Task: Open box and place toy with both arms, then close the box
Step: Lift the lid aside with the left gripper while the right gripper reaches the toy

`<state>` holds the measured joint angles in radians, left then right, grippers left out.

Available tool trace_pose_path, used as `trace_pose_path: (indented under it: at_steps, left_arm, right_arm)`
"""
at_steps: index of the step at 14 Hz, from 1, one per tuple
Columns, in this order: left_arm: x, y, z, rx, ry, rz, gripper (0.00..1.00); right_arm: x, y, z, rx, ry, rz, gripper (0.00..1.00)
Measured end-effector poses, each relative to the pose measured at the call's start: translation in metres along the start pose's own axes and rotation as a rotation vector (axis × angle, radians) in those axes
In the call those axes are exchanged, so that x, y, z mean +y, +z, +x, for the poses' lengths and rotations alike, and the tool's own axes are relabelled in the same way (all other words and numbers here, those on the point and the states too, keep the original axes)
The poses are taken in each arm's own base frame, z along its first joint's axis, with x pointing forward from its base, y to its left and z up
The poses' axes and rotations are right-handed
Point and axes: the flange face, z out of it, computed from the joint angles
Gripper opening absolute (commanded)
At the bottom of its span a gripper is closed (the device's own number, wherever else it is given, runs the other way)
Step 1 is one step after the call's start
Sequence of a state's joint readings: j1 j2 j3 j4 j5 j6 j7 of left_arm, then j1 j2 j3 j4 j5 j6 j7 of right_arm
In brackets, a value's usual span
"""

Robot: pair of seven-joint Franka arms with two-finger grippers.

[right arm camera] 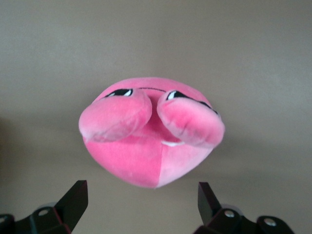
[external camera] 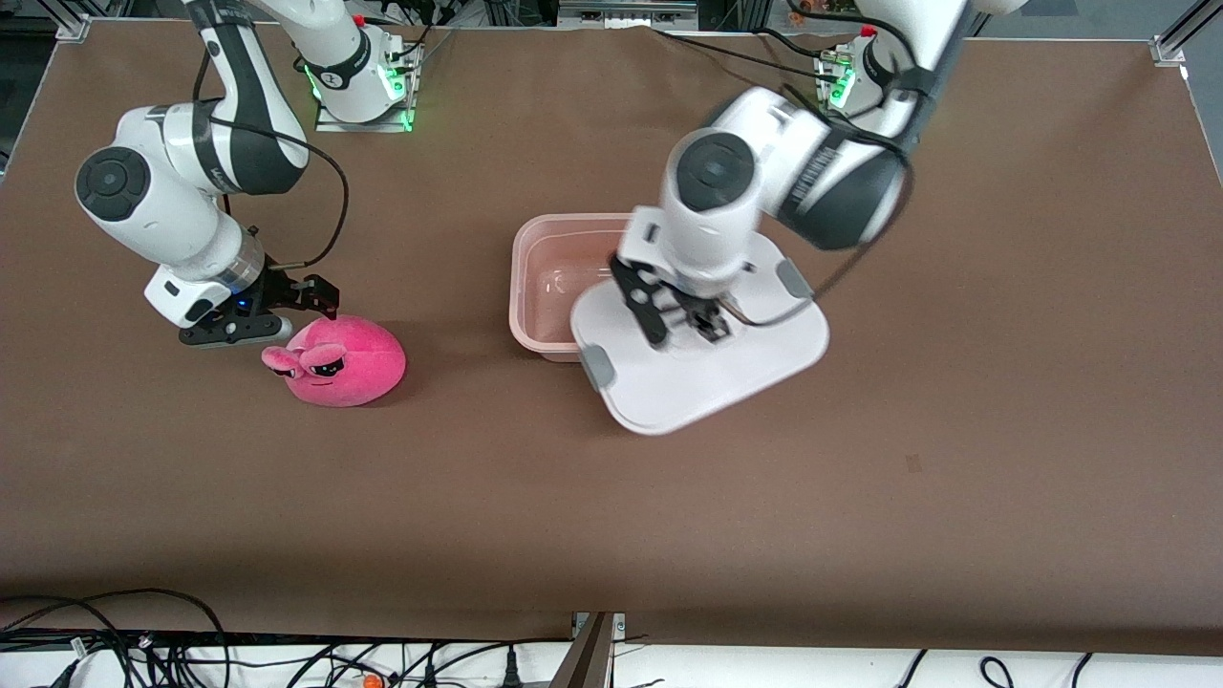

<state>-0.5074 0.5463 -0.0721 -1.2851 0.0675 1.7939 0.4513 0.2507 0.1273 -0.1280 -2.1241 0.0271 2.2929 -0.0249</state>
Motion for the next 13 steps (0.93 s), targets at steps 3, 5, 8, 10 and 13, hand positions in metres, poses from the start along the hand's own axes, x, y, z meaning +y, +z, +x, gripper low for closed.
trace_pose_path:
  at_steps: [3, 5, 8, 10, 13]
  left_arm:
    - [-0.069, -0.021, -0.039, 0.035, -0.083, 0.018, 0.00]
    - [-0.104, -0.025, -0.065, 0.040, -0.129, 0.022, 0.00]
    - [-0.151, -0.022, -0.104, 0.033, -0.194, 0.018, 0.00]
    - [-0.176, -0.018, -0.128, 0.029, -0.240, 0.014, 0.00]
    - [-0.210, -0.013, -0.164, 0.024, -0.309, 0.009, 0.00]
  right_arm:
    - [0.000, 0.012, 0.006, 0.033, -0.023, -0.005, 1.00]
    - [0.001, 0.022, 0.010, 0.046, -0.027, -0.009, 1.00]
    - [0.001, 0.039, 0.013, 0.059, -0.028, -0.015, 1.00]
    - [0.001, 0.048, 0.013, 0.063, -0.026, -0.016, 0.87]
    - [0.002, 0.050, 0.013, 0.067, -0.035, -0.017, 0.38]
